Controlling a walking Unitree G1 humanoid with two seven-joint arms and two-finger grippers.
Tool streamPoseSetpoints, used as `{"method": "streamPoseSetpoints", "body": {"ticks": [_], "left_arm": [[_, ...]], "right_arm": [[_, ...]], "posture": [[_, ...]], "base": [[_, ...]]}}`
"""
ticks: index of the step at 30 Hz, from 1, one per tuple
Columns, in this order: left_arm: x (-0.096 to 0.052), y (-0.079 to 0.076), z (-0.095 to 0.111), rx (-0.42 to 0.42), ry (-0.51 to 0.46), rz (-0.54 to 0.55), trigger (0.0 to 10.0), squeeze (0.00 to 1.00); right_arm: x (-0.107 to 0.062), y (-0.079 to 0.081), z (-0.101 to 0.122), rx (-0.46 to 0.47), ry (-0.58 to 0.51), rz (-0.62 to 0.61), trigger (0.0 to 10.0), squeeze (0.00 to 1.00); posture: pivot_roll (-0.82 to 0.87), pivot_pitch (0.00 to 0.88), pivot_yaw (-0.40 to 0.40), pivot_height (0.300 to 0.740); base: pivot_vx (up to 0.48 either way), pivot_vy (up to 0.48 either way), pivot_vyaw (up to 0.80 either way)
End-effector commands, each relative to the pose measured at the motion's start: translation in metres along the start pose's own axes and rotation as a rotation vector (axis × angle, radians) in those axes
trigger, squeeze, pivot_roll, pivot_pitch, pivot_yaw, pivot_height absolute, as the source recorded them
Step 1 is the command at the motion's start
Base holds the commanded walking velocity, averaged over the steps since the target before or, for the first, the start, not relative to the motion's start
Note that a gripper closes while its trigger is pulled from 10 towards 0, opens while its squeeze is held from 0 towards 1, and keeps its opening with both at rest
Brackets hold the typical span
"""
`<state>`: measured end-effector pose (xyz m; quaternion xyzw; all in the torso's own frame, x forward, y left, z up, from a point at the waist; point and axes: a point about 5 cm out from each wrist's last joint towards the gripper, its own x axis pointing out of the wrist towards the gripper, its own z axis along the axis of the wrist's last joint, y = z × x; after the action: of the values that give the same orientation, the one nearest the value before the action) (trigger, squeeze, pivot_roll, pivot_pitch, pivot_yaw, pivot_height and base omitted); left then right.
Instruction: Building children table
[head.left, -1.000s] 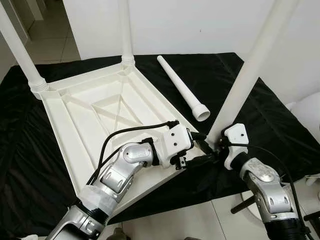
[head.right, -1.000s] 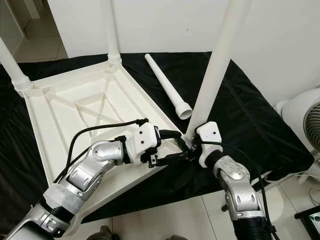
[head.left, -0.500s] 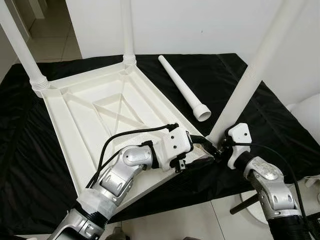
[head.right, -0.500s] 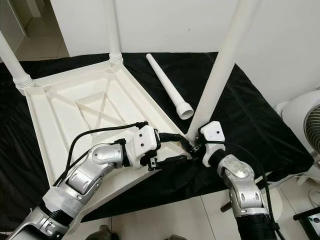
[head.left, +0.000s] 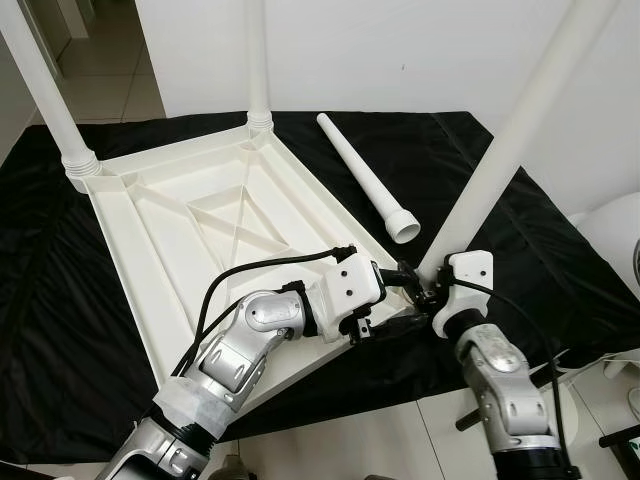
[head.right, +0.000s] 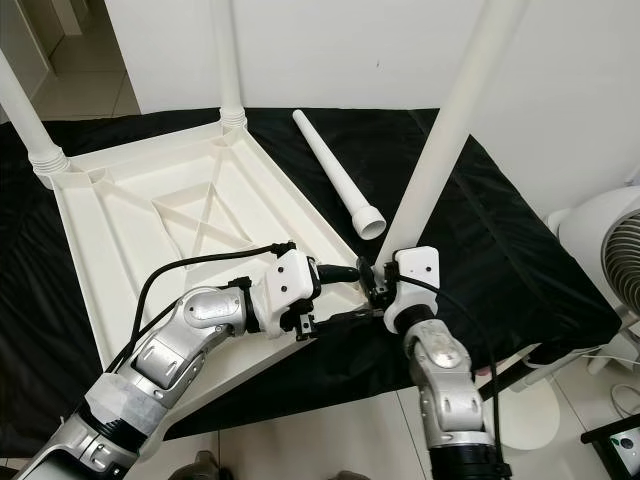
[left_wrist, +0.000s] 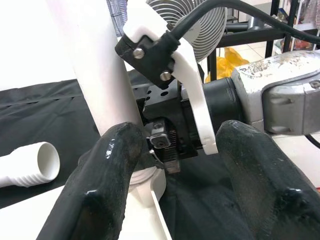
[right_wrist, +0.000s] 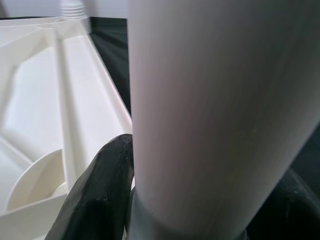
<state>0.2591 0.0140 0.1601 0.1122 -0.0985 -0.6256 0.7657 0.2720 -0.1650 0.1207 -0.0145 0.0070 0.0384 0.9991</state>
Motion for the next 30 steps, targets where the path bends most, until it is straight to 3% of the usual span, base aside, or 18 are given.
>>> {"method": "streamPoseSetpoints", "body": {"ticks": [1,6,16,17,27,30], "left_arm": [[0.001,0.001,0.002,0.005,-0.002,-0.003,10.0,0.0],[0.001,0.0,0.002,0.006,-0.001,-0.006,10.0,0.0],[0.001,0.003,0.002,0.009,-0.001,-0.005,10.0,0.0],[0.001,0.002,0.003,0.01,-0.004,-0.005,10.0,0.0],[0.002,0.002,0.004,0.008,-0.01,-0.004,10.0,0.0],[0.002,0.003,0.004,0.009,-0.01,-0.005,10.0,0.0]], "right_arm": [[-0.003,-0.008,-0.012,0.038,0.069,-0.107,10.0,0.0],[-0.007,0.004,-0.011,0.085,0.052,-0.282,10.0,0.0],[-0.01,0.01,-0.007,0.121,0.042,-0.41,10.0,0.0],[-0.009,0.015,-0.003,0.124,0.018,-0.403,10.0,0.98],[-0.008,0.018,0.01,0.182,-0.084,-0.307,10.0,1.0],[-0.008,0.015,0.012,0.177,-0.096,-0.221,10.0,1.0]], "posture": [[0.0,0.0,-0.029,0.74],[0.0,0.0,-0.024,0.74],[0.0,0.0,-0.025,0.74],[0.0,0.0,-0.026,0.74],[0.0,0.0,-0.023,0.74],[0.0,0.0,-0.022,0.74]], "base": [[0.0,0.0,0.0],[0.0,0.0,0.0],[0.0,0.0,0.0],[0.0,0.0,0.0],[0.0,0.0,0.0],[0.0,0.0,0.0]]}}
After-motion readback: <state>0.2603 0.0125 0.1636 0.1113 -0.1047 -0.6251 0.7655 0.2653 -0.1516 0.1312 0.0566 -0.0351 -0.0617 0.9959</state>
